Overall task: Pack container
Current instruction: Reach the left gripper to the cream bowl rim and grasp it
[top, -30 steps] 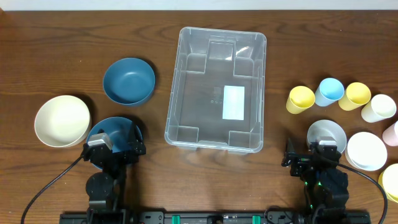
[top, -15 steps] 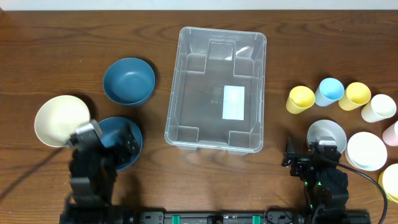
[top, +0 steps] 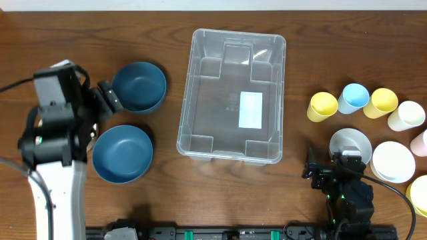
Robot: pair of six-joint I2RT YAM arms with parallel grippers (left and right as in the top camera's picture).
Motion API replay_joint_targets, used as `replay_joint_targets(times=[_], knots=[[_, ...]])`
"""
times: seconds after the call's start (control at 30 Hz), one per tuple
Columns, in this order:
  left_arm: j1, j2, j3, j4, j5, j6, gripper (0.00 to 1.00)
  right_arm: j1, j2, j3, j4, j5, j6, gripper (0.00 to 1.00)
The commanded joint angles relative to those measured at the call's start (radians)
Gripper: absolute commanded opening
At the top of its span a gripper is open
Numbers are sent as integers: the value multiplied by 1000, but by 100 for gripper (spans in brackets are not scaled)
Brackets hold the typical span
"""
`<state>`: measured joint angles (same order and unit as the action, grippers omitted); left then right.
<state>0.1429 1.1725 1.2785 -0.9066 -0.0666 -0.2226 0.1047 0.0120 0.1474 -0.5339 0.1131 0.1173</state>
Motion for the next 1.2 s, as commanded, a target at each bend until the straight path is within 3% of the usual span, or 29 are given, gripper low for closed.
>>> replay_joint_targets(times=[0.0,0.2,0.37,0.8,0.87,0.97,1.17], knots=[[21,56,19,-23,-33,35,98,-6,-3,-3,0,10,-10,99],[157,197,20,-35,-29,-51,98,-6,-3,-3,0,10,-10,99],[250,333,20,8,53,-46,98,-6,-3,-3,0,10,-10,99],[253,581,20,94,47,31,98,-6,-3,-3,0,10,-10,99],[253,607,20,100,48,31,92,-6,-3,-3,0,10,-10,99],[253,643,19,108,48,31,74,-6,-3,-3,0,10,-10,99],[253,700,19,108,48,31,51,-6,-3,-3,0,10,-10,99]])
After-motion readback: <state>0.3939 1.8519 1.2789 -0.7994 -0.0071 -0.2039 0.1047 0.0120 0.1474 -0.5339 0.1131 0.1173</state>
